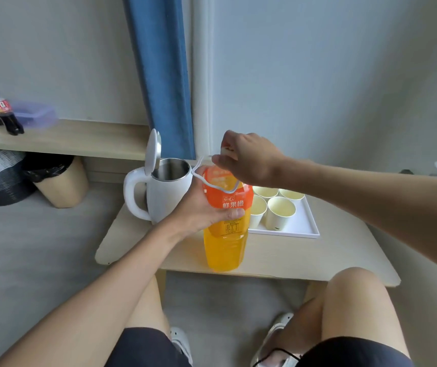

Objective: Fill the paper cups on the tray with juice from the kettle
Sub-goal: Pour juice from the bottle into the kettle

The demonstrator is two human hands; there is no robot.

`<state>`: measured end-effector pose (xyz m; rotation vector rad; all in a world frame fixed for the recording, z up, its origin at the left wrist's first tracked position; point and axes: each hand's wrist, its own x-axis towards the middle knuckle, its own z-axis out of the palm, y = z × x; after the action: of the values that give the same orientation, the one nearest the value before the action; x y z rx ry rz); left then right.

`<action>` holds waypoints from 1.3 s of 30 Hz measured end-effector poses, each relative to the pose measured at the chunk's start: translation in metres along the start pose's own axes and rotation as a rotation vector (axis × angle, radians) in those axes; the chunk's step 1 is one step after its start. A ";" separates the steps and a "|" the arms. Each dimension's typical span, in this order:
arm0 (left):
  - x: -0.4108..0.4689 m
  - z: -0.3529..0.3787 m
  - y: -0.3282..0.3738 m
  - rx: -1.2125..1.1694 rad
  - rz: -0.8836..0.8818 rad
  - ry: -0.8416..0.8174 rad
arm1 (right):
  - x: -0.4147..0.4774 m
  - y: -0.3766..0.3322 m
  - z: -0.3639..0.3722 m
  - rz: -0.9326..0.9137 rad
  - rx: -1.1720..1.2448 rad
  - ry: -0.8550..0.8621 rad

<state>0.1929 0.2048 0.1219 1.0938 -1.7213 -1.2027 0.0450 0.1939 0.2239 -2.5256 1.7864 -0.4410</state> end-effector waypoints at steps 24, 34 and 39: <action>0.034 -0.008 -0.010 0.084 0.069 -0.073 | 0.022 0.006 -0.009 -0.075 -0.181 -0.283; 0.041 -0.017 -0.010 0.063 0.077 -0.168 | 0.030 0.004 -0.025 -0.204 -0.285 -0.423; 0.041 -0.019 -0.008 0.056 0.075 -0.190 | 0.027 -0.001 -0.021 -0.234 -0.277 -0.356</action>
<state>0.1981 0.1590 0.1235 0.9637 -1.9330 -1.2516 0.0495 0.1722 0.2506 -2.7794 1.5184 0.2637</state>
